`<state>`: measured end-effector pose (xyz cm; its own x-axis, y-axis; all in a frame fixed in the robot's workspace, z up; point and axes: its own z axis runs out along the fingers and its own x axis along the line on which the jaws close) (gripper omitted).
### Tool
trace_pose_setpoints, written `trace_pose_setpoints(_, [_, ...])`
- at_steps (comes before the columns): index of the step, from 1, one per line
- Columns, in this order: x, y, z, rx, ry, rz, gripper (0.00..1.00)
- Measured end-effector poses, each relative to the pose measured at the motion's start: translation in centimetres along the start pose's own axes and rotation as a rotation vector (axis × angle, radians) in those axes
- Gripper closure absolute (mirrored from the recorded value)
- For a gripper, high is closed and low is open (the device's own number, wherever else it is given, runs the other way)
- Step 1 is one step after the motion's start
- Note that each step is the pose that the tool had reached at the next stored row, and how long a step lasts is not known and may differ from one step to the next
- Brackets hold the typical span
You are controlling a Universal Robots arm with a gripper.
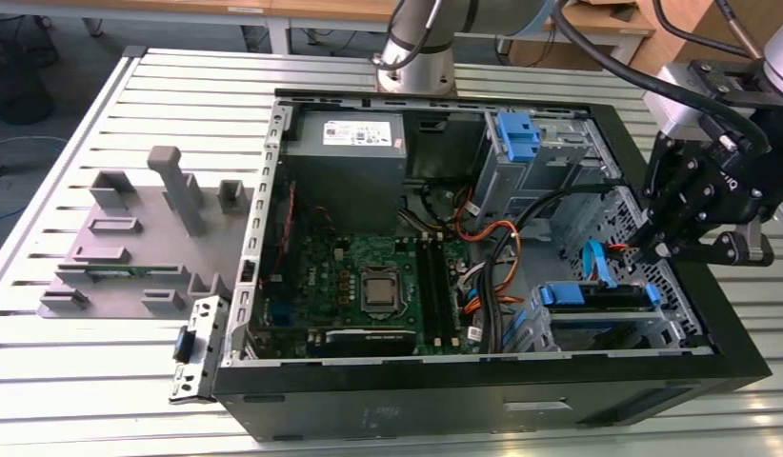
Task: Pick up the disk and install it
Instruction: 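Insert the second disk wire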
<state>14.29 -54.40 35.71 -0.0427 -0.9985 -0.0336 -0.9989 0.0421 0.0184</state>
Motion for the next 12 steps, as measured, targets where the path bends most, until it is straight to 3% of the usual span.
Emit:
trace_pose_setpoints(9, [-0.4,-0.27,0.22,-0.0001,-0.0003,0.0,0.76])
trace_pose_setpoints(12, [-0.46,-0.65,0.35,0.0,0.0,0.0,0.76])
